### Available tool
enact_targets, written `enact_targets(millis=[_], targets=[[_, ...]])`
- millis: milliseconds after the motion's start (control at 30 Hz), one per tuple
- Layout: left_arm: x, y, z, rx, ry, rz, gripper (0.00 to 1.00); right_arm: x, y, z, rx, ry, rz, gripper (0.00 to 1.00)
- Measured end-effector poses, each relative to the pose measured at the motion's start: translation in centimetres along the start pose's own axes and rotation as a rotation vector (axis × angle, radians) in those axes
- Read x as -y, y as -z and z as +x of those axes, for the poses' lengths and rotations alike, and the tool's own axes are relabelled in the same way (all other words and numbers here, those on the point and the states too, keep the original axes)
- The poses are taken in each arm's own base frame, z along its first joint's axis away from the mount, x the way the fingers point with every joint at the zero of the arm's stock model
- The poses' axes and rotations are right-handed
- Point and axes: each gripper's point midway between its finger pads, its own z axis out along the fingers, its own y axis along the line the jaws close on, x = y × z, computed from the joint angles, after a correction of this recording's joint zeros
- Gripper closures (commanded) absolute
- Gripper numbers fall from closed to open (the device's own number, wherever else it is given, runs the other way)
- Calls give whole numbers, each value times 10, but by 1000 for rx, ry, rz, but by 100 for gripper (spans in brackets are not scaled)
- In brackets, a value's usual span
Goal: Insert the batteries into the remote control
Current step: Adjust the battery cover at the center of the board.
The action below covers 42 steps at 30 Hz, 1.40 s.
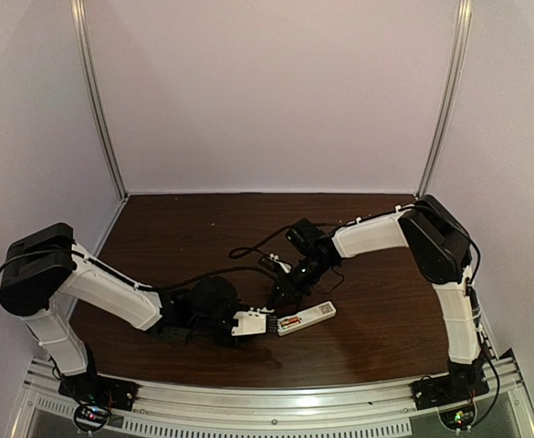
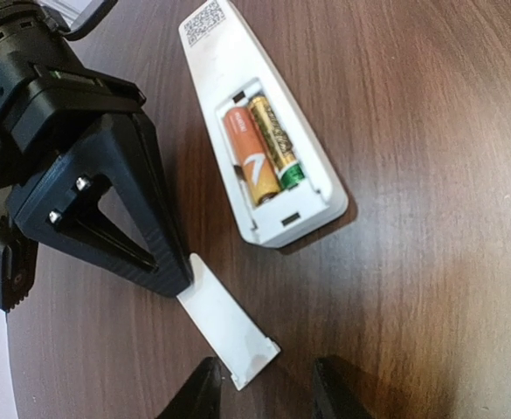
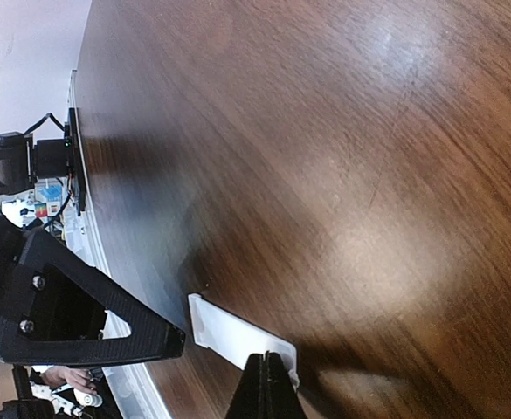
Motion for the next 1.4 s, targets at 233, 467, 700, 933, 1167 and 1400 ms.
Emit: enact_targets(millis=[233,467,700,933,1167,1400], targets=[[-3,-1,3,-7,-13,-5,66,-2,0,0,-2,-1,-12,91],[-8,3,1,5,-2,-17,64,-22,5,-6,26,11,-64,87],[-16,15,-7,46,16,-52,64,-30,22,-14,68,52,2,83],[-17,15,-8,52,19,-57,63,-3,23,-4,42,28,153,83],[-19,15,-10,60,30,-65,64,1,23,-5,40,47,240,85],[-13,15,-3,50,48,-55,63,-6,21,-13,41,107,341,87]])
